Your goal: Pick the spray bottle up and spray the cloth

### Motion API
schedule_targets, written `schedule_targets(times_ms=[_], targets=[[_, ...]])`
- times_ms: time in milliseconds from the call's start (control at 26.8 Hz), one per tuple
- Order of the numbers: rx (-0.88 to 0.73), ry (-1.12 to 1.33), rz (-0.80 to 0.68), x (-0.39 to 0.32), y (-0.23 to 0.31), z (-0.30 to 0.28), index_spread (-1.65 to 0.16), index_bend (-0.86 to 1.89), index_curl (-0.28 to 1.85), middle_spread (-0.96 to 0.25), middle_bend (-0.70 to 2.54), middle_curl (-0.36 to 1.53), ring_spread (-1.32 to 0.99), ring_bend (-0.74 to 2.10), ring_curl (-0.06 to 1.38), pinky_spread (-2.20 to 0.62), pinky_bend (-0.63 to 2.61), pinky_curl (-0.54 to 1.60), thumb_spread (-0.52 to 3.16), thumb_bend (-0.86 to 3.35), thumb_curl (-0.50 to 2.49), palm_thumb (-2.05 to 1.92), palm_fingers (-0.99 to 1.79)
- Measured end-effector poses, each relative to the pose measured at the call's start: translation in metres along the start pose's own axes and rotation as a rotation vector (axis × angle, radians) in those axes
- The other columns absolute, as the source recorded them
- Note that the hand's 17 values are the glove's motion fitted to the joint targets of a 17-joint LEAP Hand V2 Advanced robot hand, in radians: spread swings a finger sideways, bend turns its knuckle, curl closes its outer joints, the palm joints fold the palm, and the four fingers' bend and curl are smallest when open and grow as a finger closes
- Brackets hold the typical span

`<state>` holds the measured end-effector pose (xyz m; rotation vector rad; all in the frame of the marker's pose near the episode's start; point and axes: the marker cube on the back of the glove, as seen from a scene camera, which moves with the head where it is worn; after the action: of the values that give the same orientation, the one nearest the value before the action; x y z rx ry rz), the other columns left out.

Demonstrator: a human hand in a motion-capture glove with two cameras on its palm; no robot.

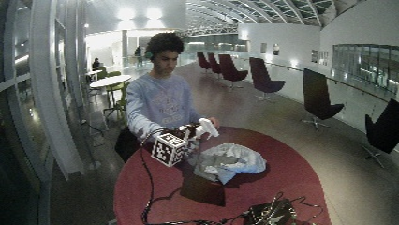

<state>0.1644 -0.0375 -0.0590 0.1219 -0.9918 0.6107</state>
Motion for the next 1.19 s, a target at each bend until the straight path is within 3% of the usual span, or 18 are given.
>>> schedule_targets(times_ms=[597, 933, 1194], targets=[[0.002, -0.047, -0.053, -0.008, 0.001, 0.014, -0.23, 0.11, 0.27, -0.02, 0.43, 0.48, -0.02, 0.71, 0.44, 0.08, 0.4, 0.39, 1.16, -0.02, 0.39, 0.55, 1.17], [0.006, -0.128, -0.281, -0.047, -0.006, 0.054, -0.24, 0.11, 0.27, -0.02, 0.42, 0.47, -0.01, 0.7, 0.43, 0.09, 0.39, 0.38, 1.16, -0.02, 0.39, 0.55, 1.15], [-0.003, -0.123, -0.526, -0.071, -0.026, 0.138, -0.27, 0.12, 0.28, -0.03, 0.4, 0.47, -0.02, 0.68, 0.43, 0.1, 0.36, 0.37, 1.15, -0.02, 0.38, 0.55, 1.11]])
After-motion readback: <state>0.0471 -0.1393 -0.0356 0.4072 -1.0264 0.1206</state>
